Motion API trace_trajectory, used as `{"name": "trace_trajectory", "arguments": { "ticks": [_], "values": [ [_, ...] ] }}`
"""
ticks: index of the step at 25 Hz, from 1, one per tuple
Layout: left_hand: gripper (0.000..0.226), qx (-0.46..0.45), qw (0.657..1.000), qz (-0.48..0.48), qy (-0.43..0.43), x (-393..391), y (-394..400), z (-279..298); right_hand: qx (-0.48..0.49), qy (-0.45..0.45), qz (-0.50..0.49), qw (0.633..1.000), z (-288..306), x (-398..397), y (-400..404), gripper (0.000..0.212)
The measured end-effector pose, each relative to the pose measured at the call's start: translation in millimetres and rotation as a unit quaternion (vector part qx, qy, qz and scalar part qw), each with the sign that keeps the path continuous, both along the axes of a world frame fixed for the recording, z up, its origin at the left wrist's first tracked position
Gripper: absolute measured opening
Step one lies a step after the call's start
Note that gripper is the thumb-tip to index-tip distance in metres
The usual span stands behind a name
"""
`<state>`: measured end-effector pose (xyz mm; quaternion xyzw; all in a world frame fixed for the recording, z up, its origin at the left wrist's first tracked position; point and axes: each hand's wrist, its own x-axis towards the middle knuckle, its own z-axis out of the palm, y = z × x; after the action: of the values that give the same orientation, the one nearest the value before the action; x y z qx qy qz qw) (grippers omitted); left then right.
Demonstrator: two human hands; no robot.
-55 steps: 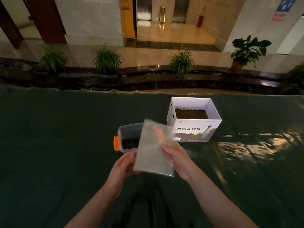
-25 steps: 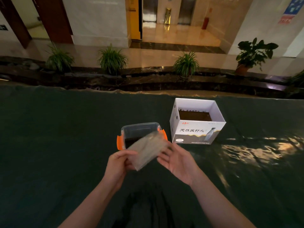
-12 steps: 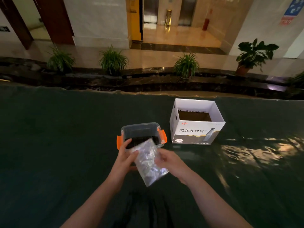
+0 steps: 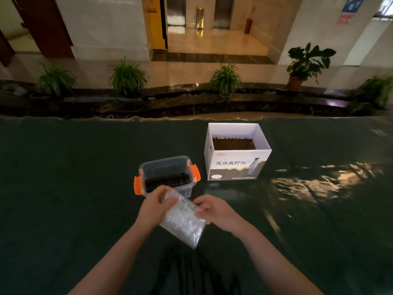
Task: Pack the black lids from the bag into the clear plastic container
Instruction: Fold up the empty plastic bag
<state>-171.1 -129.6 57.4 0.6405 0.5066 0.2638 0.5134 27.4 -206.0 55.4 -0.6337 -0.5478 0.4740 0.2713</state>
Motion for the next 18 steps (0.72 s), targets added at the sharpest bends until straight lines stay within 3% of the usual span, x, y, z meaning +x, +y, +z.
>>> {"name": "trace_trajectory", "arguments": {
  "ticks": [2,7,10,13,18],
  "values": [
    [0.008,-0.010,0.999,0.030,-0.016,13.7,-1.7,-5.8,-0.003,0.011,-0.049,0.999,-6.1,18.9,-9.7,0.024],
    [0.003,0.007,1.000,0.004,-0.030,53.4,-15.7,-24.3,0.051,0.028,-0.188,0.981,-16.6,50.9,-38.4,0.013],
    [0.002,-0.020,0.999,-0.024,-0.027,69.9,-22.6,-37.8,0.080,0.029,-0.237,0.968,-23.1,59.0,-64.8,0.023],
    [0.010,-0.023,0.996,-0.083,-0.014,82.6,-34.8,-51.7,0.062,-0.029,-0.255,0.964,-34.6,61.3,-101.8,0.035],
    [0.013,0.008,0.969,-0.247,-0.007,120.1,-79.8,-83.2,0.003,-0.102,-0.449,0.887,-73.8,38.5,-193.5,0.030]
  ]
}}
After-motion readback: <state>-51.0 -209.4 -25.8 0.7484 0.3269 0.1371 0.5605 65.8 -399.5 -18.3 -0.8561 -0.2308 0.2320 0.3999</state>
